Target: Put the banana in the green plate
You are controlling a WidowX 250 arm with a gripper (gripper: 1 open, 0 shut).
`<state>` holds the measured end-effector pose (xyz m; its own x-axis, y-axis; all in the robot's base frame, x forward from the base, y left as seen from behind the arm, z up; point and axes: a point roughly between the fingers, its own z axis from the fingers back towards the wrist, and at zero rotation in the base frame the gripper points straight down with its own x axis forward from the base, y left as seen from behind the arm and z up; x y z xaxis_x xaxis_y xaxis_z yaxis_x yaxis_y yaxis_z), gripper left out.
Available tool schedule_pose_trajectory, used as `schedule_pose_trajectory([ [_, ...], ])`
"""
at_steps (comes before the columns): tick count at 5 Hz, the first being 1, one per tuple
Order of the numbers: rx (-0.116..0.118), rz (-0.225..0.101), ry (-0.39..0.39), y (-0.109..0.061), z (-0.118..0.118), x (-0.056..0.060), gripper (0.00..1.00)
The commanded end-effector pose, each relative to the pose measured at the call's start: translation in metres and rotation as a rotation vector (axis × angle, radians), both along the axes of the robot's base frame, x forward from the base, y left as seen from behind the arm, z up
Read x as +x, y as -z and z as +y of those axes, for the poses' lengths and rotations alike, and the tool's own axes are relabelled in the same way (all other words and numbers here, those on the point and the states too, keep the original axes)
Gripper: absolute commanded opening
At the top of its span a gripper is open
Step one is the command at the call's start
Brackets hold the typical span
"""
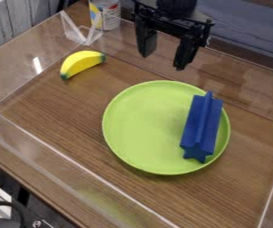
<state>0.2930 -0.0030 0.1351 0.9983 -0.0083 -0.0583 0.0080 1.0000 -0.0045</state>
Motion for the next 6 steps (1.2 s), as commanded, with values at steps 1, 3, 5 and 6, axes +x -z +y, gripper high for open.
schedule_pose_trajectory([
  [1, 0.002, 0.018, 0.009, 0.006, 0.005, 0.000, 1.00],
  [3, 0.025, 0.006, 0.083, 0.008, 0.075, 0.001, 1.00],
  [5, 0.040, -0.011, 0.103, 0.019, 0.122, 0.010, 1.00],
  [6, 0.047, -0.010, 0.088, 0.031, 0.142, 0.016, 1.00],
])
